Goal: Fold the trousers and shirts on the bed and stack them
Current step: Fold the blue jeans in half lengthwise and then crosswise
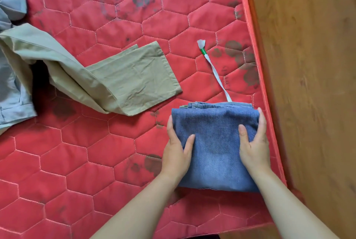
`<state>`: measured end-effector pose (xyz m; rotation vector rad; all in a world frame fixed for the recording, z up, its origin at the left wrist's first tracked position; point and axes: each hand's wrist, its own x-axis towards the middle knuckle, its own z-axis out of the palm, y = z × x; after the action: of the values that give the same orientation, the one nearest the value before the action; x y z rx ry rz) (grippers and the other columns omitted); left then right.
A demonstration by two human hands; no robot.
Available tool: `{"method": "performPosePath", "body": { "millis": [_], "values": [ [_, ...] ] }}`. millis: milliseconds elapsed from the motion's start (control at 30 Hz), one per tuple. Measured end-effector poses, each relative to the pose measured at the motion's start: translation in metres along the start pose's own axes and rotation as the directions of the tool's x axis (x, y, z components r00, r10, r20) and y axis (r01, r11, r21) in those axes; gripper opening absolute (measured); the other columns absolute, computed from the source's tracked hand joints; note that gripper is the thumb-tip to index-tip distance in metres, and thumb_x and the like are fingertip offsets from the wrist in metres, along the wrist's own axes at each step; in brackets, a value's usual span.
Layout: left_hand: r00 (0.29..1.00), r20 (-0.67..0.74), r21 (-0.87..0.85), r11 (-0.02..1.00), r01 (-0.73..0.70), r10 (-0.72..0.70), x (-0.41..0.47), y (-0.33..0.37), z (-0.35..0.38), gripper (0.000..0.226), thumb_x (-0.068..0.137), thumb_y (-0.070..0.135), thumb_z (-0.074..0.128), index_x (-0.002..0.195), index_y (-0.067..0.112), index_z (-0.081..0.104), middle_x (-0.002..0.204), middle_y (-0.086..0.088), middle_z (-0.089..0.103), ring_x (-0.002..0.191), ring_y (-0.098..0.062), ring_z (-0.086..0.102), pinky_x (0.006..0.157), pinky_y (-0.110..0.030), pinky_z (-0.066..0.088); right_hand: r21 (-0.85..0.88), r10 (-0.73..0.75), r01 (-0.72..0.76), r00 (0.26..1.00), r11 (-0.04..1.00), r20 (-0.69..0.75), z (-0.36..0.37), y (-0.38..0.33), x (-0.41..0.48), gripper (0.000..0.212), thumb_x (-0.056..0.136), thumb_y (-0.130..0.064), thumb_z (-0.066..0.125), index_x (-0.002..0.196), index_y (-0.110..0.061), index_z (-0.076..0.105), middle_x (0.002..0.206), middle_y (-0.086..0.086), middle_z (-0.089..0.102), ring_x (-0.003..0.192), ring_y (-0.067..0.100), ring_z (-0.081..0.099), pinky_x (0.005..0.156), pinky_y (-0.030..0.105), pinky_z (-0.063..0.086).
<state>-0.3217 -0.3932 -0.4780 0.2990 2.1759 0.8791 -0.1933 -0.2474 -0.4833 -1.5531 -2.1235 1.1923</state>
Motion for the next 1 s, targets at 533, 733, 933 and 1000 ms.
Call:
{"method": "performPosePath", "body": {
  "millis": [533,733,933,1000],
  "values": [
    [0.990,-0.002,-0.046,0.989,-0.140,0.140,-0.083,0.096,-0.061,0.073,0.088,0.033,0.058,0.138,0.046,0.006,0.116,0.020,0.051,0.109,-0.014,0.057,0.085,-0.021,0.036,0.163,0.023,-0.012,0.997,0.987,-0.068,-0.101,-0.089,-0.068,0.063,0.090,-0.040,0.050,0.142,-0.041,0.016,0.151,-0.001,0.032,0.139,0.019,0.030,0.111,0.045,0.030],
    [0.995,-0.026,-0.154,0.983,-0.101,0.098,-0.126,0.090,-0.070,0.075,0.086,0.032,0.063,0.137,0.049,0.011,0.111,0.036,0.048,0.096,0.015,0.052,0.082,-0.004,0.036,0.117,-0.028,0.030,0.999,0.993,-0.023,-0.127,-0.095,-0.096,0.062,0.088,-0.044,0.049,0.139,-0.049,0.015,0.149,-0.006,0.034,0.136,0.012,0.033,0.112,0.040,0.030],
    [1.000,0.024,-0.111,0.994,0.009,-0.006,-0.068,0.072,-0.043,0.077,0.089,0.029,0.058,0.140,0.042,0.002,0.128,0.016,0.049,0.108,-0.008,0.055,0.091,-0.022,0.041,-0.001,0.012,-0.012,0.996,1.000,0.094,-0.078,-0.059,-0.017,0.064,0.093,-0.035,0.053,0.146,-0.039,0.017,0.150,-0.005,0.033,0.136,0.012,0.031,0.106,0.021,0.023],
    [0.992,0.113,-0.023,0.998,0.057,-0.054,-0.037,0.061,-0.030,0.083,0.090,0.025,0.057,0.144,0.031,-0.006,0.137,0.002,0.046,0.118,-0.023,0.053,0.099,-0.035,0.041,-0.090,0.040,-0.022,0.980,0.996,0.194,-0.052,-0.040,0.014,0.068,0.093,-0.029,0.053,0.148,-0.032,0.014,0.148,0.004,0.033,0.135,0.017,0.032,0.103,0.021,0.024]
  ]
}}
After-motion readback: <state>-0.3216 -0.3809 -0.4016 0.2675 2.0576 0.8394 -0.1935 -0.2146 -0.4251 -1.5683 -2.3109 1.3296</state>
